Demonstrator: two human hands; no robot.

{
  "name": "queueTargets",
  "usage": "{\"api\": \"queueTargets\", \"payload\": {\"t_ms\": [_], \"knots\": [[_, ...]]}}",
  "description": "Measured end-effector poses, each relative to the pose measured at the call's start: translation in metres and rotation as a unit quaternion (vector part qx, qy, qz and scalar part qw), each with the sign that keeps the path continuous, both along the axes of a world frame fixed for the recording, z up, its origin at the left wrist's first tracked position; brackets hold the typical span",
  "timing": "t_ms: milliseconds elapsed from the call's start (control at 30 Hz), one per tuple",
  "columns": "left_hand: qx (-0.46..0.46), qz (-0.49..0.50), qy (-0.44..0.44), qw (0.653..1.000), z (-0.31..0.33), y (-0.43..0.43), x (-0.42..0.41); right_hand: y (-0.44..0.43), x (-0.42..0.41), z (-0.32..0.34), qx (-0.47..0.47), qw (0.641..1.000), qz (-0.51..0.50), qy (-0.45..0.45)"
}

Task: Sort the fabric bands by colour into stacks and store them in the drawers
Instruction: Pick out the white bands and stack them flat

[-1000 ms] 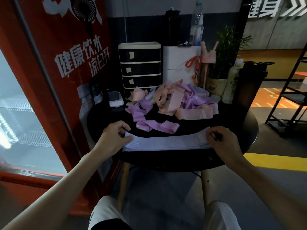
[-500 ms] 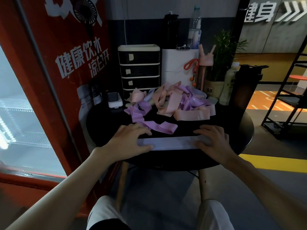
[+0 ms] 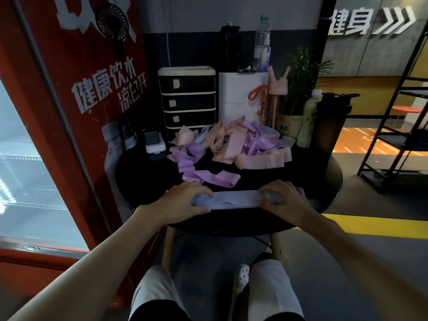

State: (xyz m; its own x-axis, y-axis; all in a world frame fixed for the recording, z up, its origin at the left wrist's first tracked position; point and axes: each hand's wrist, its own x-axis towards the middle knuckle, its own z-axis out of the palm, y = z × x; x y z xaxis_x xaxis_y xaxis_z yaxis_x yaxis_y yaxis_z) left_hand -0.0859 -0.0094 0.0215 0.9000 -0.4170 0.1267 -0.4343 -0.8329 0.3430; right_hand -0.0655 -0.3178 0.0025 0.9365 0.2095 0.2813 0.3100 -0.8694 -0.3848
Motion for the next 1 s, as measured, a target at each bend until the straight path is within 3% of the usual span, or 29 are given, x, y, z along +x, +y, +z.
{"api": "queueTargets", "payload": {"t_ms": [200,333,433,533,667,800,1000], "knots": [[0.029,0.011,-0.010,0.999,0.005,-0.003,-0.001,0.000,0.000,0.002,-0.011,1.000,0.004,0.016],[-0.056,0.068,-0.099,0.991,0.022,0.003,0.007,-0.003,0.009,0.015,0.039,0.999,0.007,-0.004],[-0.073,0.121,-0.117,0.983,0.024,0.024,0.034,0.012,0.027,0.047,0.082,0.993,0.069,-0.051],[-0.073,0.193,-0.080,0.975,0.014,0.044,0.068,0.049,0.053,0.079,0.117,0.984,0.131,-0.036],[-0.056,0.240,-0.035,0.969,-0.010,0.062,0.100,0.103,0.112,0.100,0.081,0.980,0.180,-0.036],[0.028,0.250,-0.037,0.967,-0.022,0.067,0.107,0.149,0.184,0.108,0.042,0.983,0.176,-0.015],[0.060,0.237,-0.068,0.967,-0.025,0.069,0.111,0.181,0.261,0.094,-0.066,0.993,0.096,0.017]]}}
